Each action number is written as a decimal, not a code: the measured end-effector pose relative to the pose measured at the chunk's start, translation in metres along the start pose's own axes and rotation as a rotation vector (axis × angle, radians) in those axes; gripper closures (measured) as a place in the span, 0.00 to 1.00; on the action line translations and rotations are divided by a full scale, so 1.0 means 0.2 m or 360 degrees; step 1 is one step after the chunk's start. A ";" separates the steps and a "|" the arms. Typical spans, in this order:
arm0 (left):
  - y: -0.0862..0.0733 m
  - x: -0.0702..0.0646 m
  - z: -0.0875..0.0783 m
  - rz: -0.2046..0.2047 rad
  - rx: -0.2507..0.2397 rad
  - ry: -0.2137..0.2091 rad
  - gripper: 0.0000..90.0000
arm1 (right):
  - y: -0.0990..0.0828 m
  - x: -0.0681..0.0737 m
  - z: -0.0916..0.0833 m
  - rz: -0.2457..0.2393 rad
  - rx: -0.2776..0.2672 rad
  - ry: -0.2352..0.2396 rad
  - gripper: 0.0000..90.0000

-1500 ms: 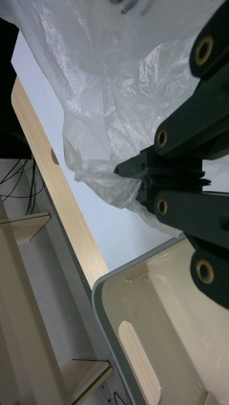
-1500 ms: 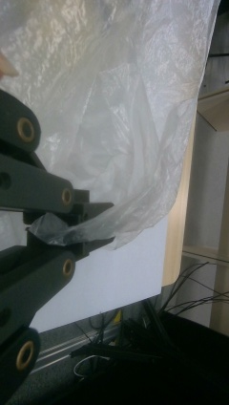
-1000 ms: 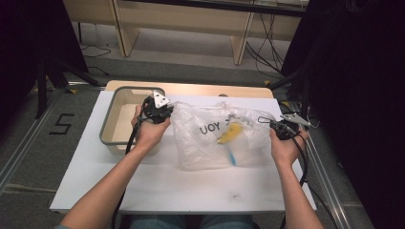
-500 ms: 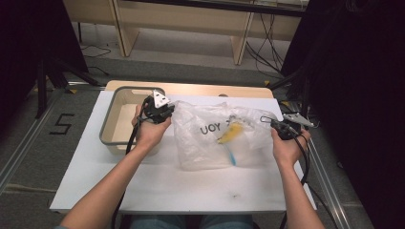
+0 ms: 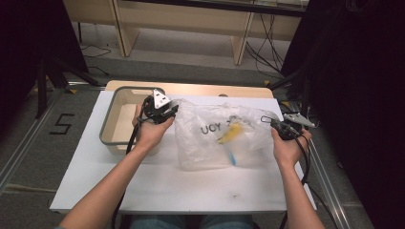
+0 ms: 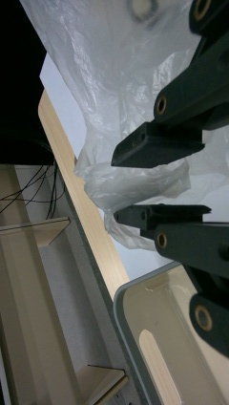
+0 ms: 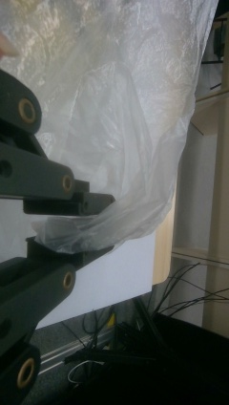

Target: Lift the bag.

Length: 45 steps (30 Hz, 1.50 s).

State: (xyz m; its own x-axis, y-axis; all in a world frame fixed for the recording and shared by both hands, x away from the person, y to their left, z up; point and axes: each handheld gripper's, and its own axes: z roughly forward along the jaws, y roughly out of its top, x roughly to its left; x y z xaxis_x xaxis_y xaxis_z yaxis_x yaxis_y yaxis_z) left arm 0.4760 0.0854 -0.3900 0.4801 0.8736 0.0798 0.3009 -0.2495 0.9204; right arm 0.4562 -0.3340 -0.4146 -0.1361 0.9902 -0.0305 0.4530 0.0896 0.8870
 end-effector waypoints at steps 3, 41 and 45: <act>0.00 0.00 0.00 -0.0002 0.0000 -0.0001 0.74 | 0.00 0.00 0.00 -0.0004 -0.0001 0.0000 0.90; 0.01 -0.06 -0.16 -0.0069 0.0024 -0.0153 0.30 | 0.02 -0.04 -0.19 0.0039 -0.0225 0.0160 0.29; 0.00 -0.06 -0.18 -0.0057 0.0036 -0.0156 0.29 | 0.01 -0.06 -0.22 0.0064 -0.0244 0.0129 0.27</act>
State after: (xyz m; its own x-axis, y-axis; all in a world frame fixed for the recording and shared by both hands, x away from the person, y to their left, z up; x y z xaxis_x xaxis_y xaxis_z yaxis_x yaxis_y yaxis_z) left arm 0.4405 0.0894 -0.3777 0.5465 0.8374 0.0083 0.3375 -0.2293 0.9129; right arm 0.4190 -0.3513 -0.3923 -0.1941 0.9802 0.0384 0.3207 0.0264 0.9468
